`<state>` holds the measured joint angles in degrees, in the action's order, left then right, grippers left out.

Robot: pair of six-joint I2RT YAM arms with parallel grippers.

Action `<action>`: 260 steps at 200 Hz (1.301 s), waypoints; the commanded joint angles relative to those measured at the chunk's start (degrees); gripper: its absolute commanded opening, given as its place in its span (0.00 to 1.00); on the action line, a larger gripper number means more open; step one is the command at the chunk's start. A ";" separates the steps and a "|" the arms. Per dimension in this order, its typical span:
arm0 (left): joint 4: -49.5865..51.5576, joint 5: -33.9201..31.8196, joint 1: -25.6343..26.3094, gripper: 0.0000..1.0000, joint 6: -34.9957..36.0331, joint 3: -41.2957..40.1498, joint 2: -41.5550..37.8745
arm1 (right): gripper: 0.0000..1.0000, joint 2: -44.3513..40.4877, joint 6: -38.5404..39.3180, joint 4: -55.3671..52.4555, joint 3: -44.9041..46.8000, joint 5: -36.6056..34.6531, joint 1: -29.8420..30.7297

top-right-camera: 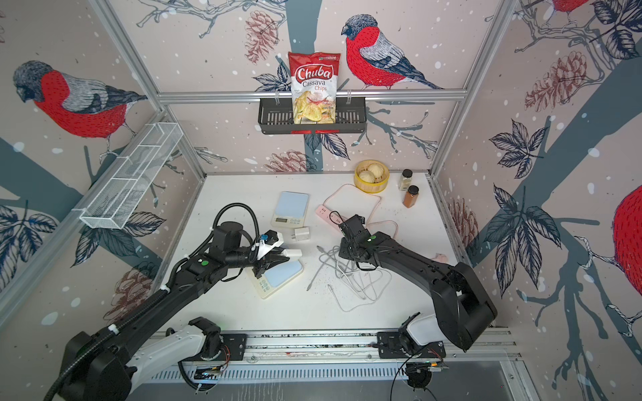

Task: Charge the electronic scale
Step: Pick up the charging cable from the center of the board.

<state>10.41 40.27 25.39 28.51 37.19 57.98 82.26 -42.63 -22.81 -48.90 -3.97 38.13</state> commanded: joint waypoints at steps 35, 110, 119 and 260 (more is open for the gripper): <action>-1.80 0.88 0.01 0.00 0.97 -0.06 0.47 | 0.34 4.44 -0.61 10.89 1.09 9.14 -3.34; -1.72 1.21 0.01 0.00 1.55 0.03 1.59 | 0.37 8.95 -0.48 18.54 2.47 16.76 -7.83; -1.71 1.21 -0.06 0.00 1.57 0.12 1.70 | 0.37 9.75 -0.27 18.58 2.14 17.04 -7.82; -1.45 1.13 0.01 0.00 2.26 -0.07 2.03 | 0.29 14.01 4.05 15.79 -0.88 13.11 -8.50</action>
<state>10.26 40.40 25.39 29.98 37.12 60.03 95.55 -40.42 -5.67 -49.12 10.48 29.52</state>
